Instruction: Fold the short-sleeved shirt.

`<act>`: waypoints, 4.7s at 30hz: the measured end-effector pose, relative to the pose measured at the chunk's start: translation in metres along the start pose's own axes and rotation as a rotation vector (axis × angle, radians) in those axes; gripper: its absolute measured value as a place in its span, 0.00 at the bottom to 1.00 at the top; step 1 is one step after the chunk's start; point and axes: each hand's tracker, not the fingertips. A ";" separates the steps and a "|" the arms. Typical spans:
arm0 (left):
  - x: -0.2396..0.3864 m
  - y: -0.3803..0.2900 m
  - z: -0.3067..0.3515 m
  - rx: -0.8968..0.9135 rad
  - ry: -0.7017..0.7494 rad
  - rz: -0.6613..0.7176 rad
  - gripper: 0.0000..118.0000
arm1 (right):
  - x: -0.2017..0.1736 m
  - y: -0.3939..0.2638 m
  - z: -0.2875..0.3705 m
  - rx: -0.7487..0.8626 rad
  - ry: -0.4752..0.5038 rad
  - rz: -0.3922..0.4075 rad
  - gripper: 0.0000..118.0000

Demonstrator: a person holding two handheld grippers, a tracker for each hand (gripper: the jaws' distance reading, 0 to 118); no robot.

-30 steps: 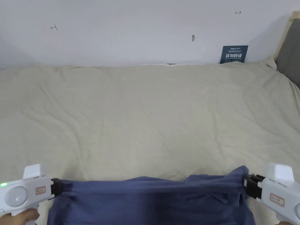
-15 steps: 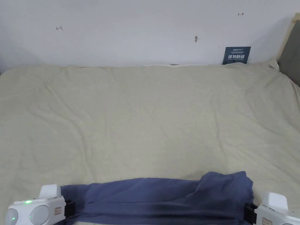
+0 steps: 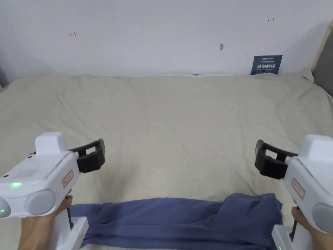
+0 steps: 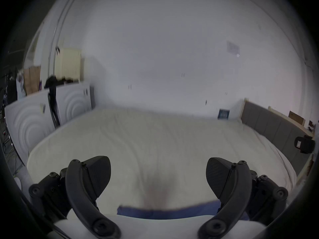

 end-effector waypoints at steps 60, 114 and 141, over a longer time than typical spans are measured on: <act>-0.156 -0.180 -0.109 -0.815 -0.279 0.524 0.10 | -0.056 -0.020 -0.040 -0.029 -0.031 0.158 0.01; 0.058 -0.117 -0.073 -0.758 -0.340 0.088 0.92 | 0.006 -0.007 -0.001 0.020 -0.051 0.099 0.01; 0.105 -0.206 -0.069 -0.707 -0.270 -0.143 0.00 | 0.015 -0.012 0.001 -0.001 -0.050 0.093 0.01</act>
